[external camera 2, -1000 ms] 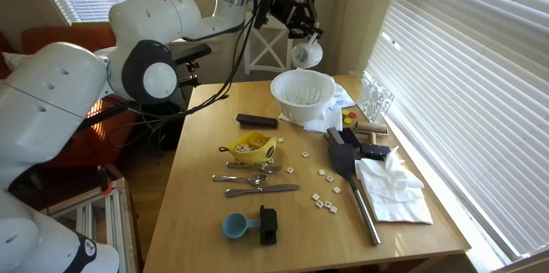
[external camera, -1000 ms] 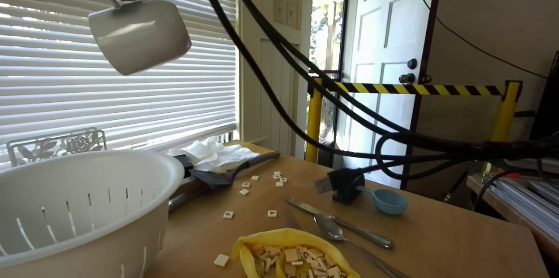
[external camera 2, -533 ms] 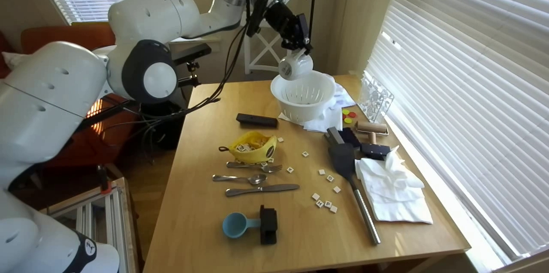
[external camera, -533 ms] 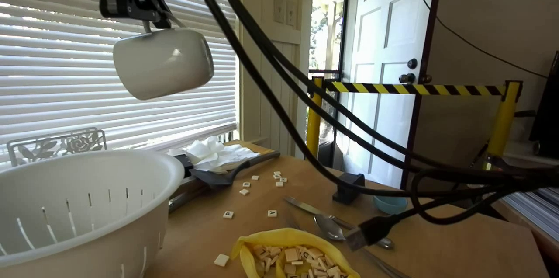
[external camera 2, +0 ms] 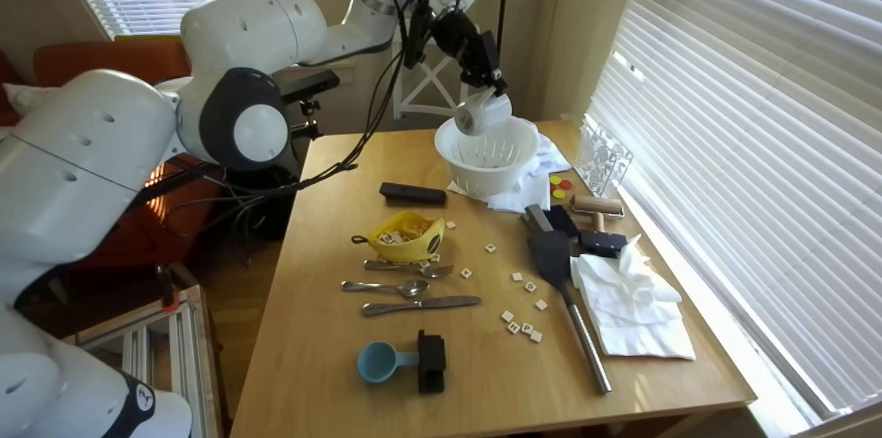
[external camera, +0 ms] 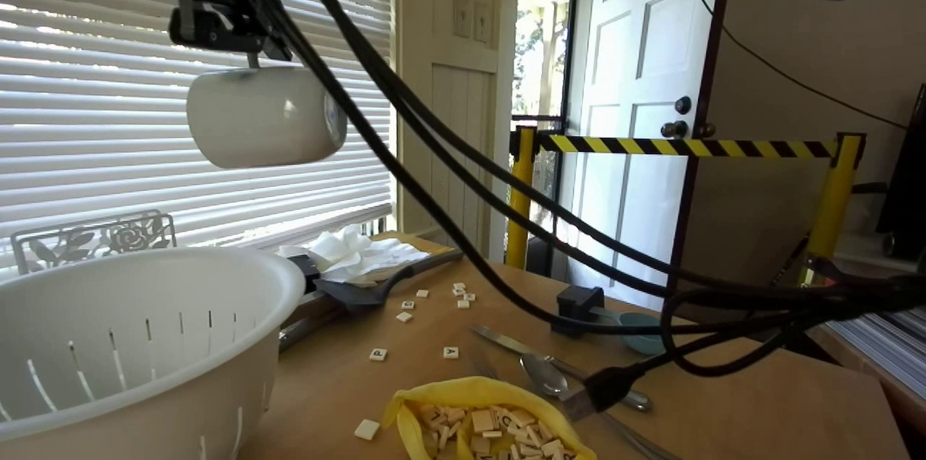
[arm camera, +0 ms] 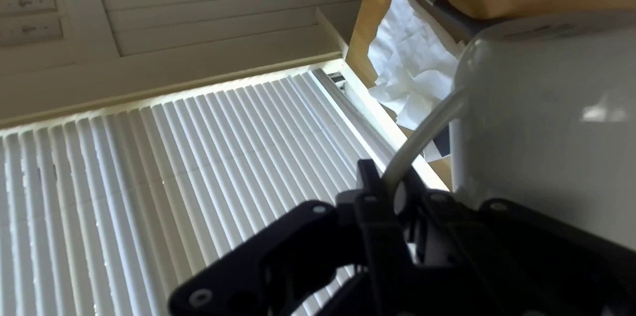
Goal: Pour the tile letters from the cup into the bowl
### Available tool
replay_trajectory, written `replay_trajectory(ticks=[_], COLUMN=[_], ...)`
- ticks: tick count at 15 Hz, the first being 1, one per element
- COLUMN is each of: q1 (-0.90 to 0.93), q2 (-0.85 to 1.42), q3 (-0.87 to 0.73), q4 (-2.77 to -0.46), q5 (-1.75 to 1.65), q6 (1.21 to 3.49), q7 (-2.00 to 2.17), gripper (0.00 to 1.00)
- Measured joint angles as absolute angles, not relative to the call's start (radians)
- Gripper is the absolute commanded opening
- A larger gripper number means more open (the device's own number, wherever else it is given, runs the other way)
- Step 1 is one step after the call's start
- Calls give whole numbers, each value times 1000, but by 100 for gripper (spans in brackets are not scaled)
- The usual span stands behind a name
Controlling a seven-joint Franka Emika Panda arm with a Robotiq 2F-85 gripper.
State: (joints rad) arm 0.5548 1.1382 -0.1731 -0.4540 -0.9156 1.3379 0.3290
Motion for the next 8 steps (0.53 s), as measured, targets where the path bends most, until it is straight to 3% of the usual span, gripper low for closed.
replay_trajectory(ticks=[7,8], q1=[406,390], q2=[1162,1172], q3=[-173,-174], q4=[-454,-454], q5=[-744,-719], q6=[1362,1369], q7=[621,669], gripper=[3,12])
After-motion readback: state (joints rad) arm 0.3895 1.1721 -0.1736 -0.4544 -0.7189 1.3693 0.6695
